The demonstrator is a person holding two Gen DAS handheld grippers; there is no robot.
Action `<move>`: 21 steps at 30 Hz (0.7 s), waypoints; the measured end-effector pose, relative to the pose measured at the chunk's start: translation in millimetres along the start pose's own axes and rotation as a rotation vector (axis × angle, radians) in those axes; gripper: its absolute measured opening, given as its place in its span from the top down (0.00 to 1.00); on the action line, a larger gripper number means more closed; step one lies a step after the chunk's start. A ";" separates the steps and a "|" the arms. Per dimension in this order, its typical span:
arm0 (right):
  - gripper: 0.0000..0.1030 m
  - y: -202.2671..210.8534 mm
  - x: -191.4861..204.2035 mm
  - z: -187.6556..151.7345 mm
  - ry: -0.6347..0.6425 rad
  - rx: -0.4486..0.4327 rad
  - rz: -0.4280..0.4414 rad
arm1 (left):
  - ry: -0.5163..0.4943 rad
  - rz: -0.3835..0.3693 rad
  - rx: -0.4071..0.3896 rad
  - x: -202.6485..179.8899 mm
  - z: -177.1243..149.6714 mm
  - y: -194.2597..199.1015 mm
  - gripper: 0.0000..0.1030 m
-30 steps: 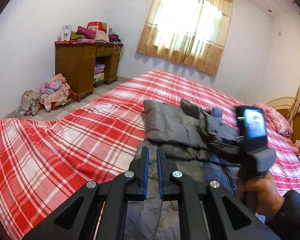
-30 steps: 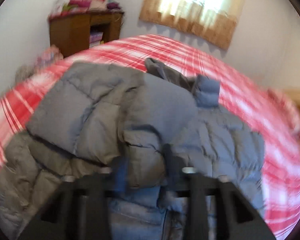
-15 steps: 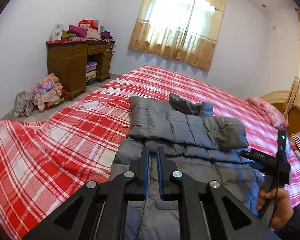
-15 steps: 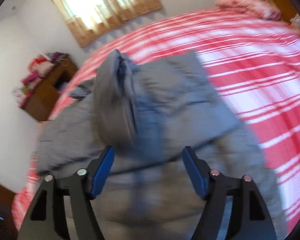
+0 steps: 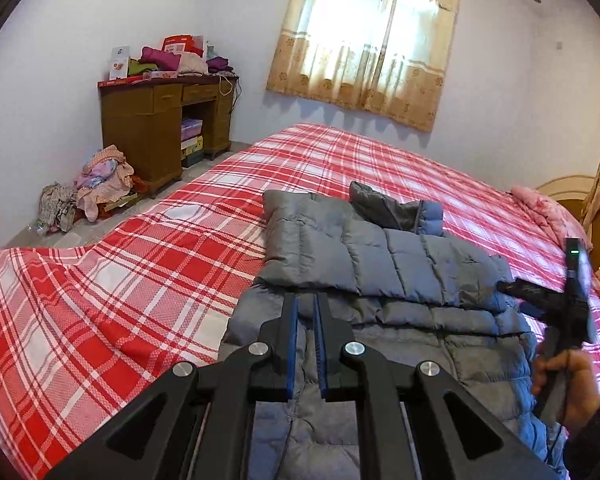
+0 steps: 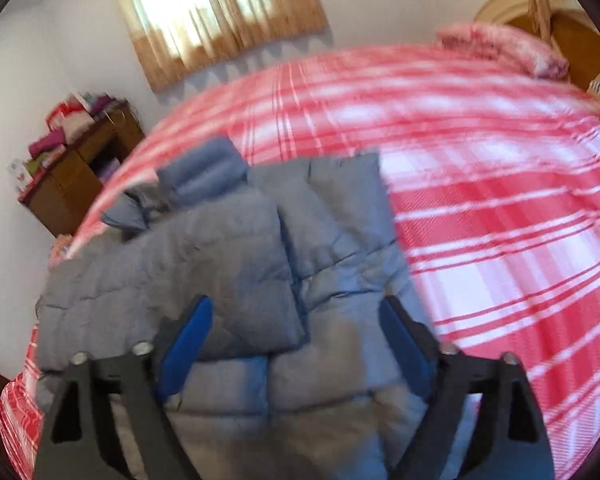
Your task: Fold large clothes
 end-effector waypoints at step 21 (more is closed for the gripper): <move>0.76 26.5 -0.2 -64.7 0.212 0.131 -0.002 | 0.027 0.053 0.023 14.7 27.2 -28.4 0.93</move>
Point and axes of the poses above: each gripper's, at about its wrist camera, not at the fingertips, and y roughly against the way its jaws point, x to its left, z to its top, the point moved 3 cm from there along -y, roughly the way its jaws point, and after that the axes turned 5 degrees about x, right-handed, at the moved point
